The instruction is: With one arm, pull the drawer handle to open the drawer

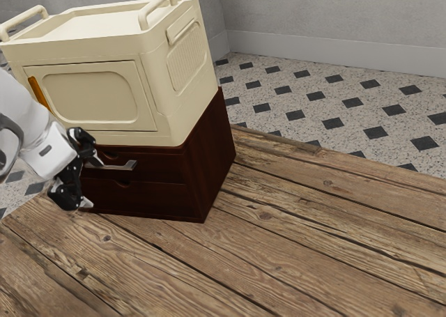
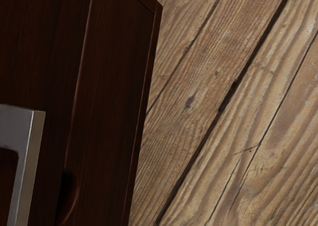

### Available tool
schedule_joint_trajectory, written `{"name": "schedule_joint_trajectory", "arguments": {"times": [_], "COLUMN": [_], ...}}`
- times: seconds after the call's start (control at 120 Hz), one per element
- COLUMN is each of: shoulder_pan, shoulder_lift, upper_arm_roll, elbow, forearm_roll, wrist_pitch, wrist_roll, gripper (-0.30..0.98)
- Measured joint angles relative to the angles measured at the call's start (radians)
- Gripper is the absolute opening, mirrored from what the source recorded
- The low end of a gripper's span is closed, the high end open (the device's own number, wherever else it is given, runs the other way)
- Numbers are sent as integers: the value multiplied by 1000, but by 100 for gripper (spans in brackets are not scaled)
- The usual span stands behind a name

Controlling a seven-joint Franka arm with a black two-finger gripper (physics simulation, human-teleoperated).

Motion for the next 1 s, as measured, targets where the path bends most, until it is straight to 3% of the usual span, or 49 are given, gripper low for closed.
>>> {"name": "schedule_joint_trajectory", "arguments": {"times": [0.35,1.0], "shoulder_pan": [0,-3], "shoulder_lift": [76,50], "upper_arm_roll": [12,56], "elbow": [40,8], "forearm_roll": [-8,-5], "wrist_pitch": [31,64], "wrist_roll": [31,66], "gripper": [69,69]}}
